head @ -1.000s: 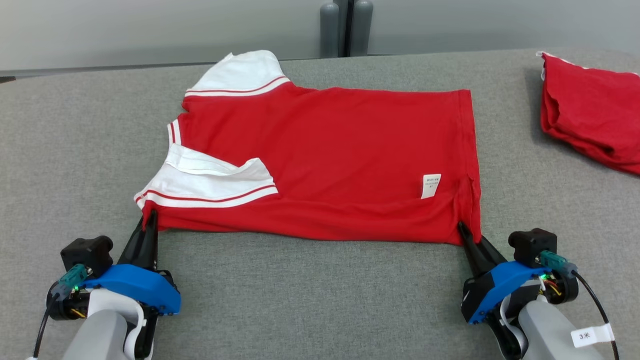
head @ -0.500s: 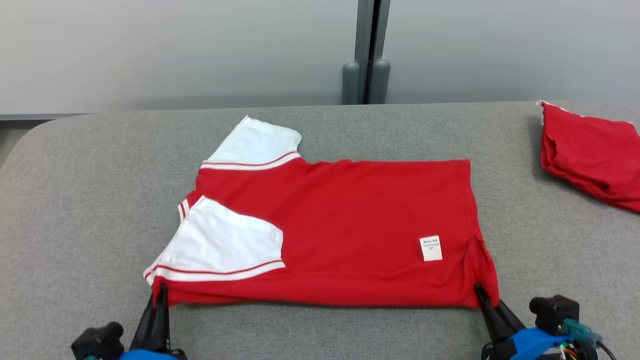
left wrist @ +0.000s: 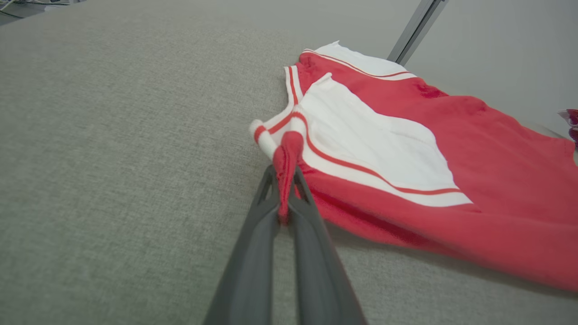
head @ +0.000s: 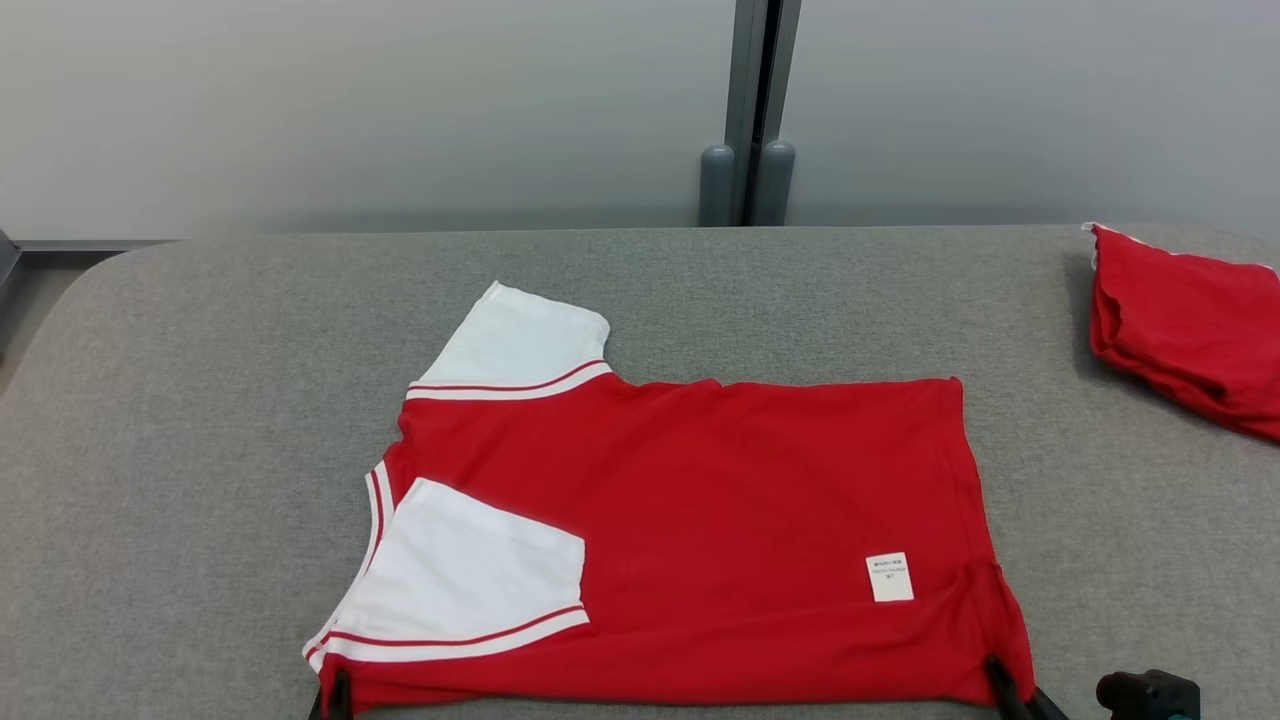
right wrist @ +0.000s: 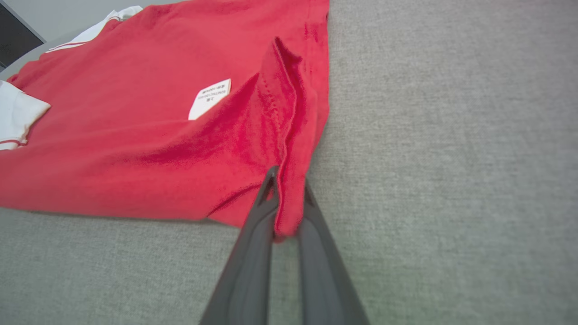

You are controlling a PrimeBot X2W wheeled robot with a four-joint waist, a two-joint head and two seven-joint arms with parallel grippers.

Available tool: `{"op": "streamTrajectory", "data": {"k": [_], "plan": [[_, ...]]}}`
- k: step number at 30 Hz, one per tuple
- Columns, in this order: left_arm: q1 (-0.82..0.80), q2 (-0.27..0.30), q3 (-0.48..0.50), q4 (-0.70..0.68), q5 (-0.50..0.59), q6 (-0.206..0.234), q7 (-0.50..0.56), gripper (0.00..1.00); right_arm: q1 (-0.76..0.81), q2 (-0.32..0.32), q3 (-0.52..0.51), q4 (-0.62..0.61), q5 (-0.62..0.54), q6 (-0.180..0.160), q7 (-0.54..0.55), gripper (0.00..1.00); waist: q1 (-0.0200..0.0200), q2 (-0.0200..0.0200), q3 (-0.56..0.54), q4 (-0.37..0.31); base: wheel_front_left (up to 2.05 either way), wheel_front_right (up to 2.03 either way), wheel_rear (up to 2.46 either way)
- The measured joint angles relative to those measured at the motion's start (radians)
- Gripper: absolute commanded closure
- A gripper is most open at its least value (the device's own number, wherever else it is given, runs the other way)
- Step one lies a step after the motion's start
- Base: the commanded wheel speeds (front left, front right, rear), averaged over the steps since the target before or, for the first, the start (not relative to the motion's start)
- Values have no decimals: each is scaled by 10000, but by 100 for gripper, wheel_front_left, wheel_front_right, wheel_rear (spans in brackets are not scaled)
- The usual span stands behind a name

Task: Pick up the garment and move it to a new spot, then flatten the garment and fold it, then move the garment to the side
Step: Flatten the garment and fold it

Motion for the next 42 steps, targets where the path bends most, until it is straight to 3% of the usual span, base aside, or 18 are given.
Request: {"op": "streamTrajectory", "data": {"k": [1,2,13,23,42], "plan": [[-1,-6,48,61,-2,-2,0,28,36,40,-15,-52,-40,-2,65,36,0,0,-13,-22,0,0,0],[-12,-4,88,167,-29,-2,-2,0,46,82,-31,-121,-84,-2,94,0,0,0,-33,-52,0,0,0],[-374,12,899,-723,552,-17,0,0,-16,408,-508,-811,-506,-2,-614,0,1,1,-262,-230,0,0,0],[-1309,-196,1615,-1954,1772,-38,-4,0,-1305,1022,-589,-846,-1246,-2,-1350,0,1,1,-264,-281,0,0,0],[-1621,82,1285,-953,3014,-59,-2,0,-1242,1429,-978,-805,-2667,-2,-1396,0,1,3,-217,-83,0,0,0]]}}
